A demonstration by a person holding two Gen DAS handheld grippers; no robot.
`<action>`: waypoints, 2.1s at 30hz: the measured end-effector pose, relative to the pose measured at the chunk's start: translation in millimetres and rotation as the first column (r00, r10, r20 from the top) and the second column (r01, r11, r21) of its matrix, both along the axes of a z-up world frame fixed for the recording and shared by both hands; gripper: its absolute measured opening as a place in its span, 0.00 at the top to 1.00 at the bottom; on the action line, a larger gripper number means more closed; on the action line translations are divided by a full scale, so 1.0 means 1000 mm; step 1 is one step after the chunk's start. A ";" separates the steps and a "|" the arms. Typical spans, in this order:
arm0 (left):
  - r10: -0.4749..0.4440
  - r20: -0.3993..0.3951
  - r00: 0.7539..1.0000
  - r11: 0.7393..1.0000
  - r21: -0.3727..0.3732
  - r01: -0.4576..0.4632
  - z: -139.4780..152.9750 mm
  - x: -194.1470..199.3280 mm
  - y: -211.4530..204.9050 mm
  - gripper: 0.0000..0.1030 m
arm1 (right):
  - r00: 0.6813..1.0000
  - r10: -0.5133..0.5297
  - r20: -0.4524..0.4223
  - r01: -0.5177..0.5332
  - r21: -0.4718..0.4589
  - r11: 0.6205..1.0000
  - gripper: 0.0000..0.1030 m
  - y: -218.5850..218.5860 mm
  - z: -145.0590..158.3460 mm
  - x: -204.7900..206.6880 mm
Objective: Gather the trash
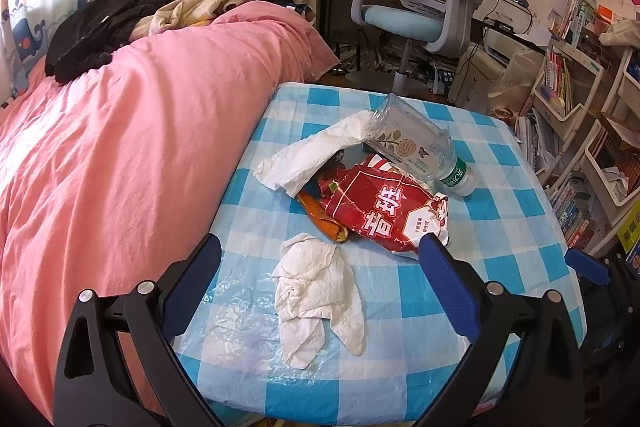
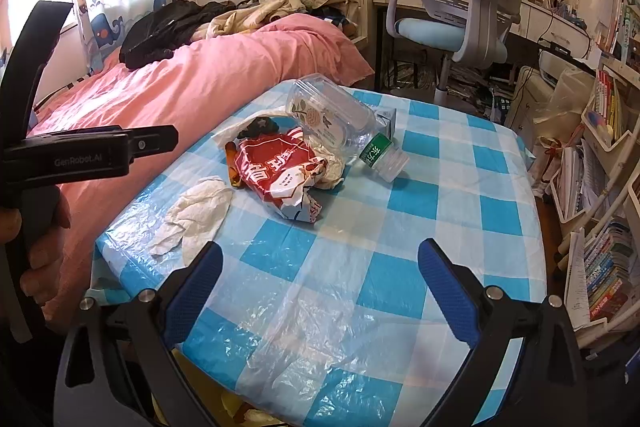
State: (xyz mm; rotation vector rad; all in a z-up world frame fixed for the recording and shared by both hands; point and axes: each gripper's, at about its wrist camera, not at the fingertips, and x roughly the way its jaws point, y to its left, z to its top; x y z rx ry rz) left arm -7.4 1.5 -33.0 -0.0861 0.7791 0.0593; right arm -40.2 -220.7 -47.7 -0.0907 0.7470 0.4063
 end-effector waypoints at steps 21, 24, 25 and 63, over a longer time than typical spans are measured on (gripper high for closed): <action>0.155 -0.070 0.985 0.969 -0.185 -0.166 -0.014 0.004 0.066 0.07 | 0.999 0.046 -0.008 -0.046 -0.024 0.999 0.09 0.006 -0.006 -0.002; 0.155 -0.097 0.983 0.967 -0.189 -0.171 -0.020 0.007 0.066 0.07 | 0.998 0.068 -0.018 -0.068 -0.019 0.998 0.09 0.013 -0.008 0.001; 0.147 -0.107 0.983 0.967 -0.194 -0.165 -0.023 0.008 0.065 0.07 | 0.997 0.072 -0.023 -0.073 -0.010 0.997 0.09 0.016 -0.009 0.004; 0.068 -0.093 0.993 0.992 -0.100 -0.077 -0.016 0.016 0.042 0.07 | 0.959 0.183 -0.216 -0.139 0.205 0.969 0.87 0.027 -0.036 0.052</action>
